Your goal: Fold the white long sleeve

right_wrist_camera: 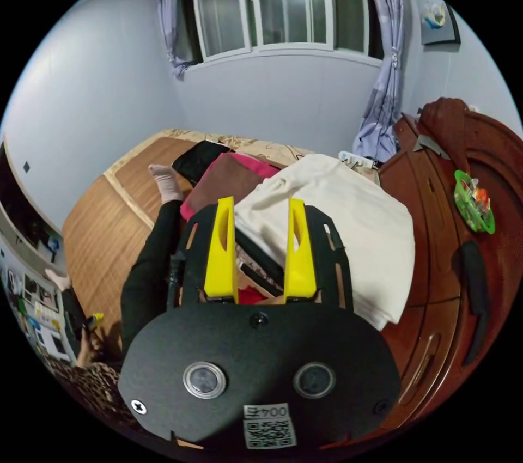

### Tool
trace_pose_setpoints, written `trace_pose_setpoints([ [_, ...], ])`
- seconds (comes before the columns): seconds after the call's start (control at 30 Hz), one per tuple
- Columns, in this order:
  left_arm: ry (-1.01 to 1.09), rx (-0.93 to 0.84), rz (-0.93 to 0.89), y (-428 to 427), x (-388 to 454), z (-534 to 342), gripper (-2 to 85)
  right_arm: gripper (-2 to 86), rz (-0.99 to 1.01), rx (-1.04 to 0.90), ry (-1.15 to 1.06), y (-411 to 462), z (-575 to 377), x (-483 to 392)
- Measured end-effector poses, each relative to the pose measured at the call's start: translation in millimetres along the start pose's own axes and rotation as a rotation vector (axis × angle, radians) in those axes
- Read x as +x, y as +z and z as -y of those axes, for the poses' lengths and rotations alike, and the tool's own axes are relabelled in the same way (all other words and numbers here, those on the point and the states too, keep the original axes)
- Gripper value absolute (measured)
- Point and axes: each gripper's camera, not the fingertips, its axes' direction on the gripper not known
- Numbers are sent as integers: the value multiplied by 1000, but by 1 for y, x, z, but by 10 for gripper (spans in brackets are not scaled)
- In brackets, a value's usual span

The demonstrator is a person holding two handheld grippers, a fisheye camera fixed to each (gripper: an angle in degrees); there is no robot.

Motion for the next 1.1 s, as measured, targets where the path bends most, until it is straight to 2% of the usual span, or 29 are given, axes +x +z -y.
trace_pose_setpoints([
  [0.23,-14,-17,36,-7,-2,6,68,113,-65,-156,202,50,40,25],
  [0.37,-27,-15,43,-11,-3,10,67,55,29,-140,278,54,35,35],
  [0.4,-24,-17,45,-13,-1,11,67,20,72,-77,300,43,34,35],
  [0.5,9,-12,55,-16,8,14,68,2,144,178,258,-14,39,7],
  [0.63,65,8,50,-22,22,17,72,-5,433,510,10,-125,59,-72],
  [0.73,97,31,46,-29,32,18,83,-6,640,713,-215,-213,69,-150],
  [0.83,133,89,43,-43,44,17,106,-6,787,890,-348,-280,69,-217],
  [0.97,207,197,67,-75,67,15,136,-5,920,1002,-361,-307,66,-278],
  [1.07,276,323,114,-113,97,9,160,3,945,920,-344,-285,63,-333],
  [1.1,307,380,130,-130,111,5,171,11,939,836,-353,-264,63,-359],
])
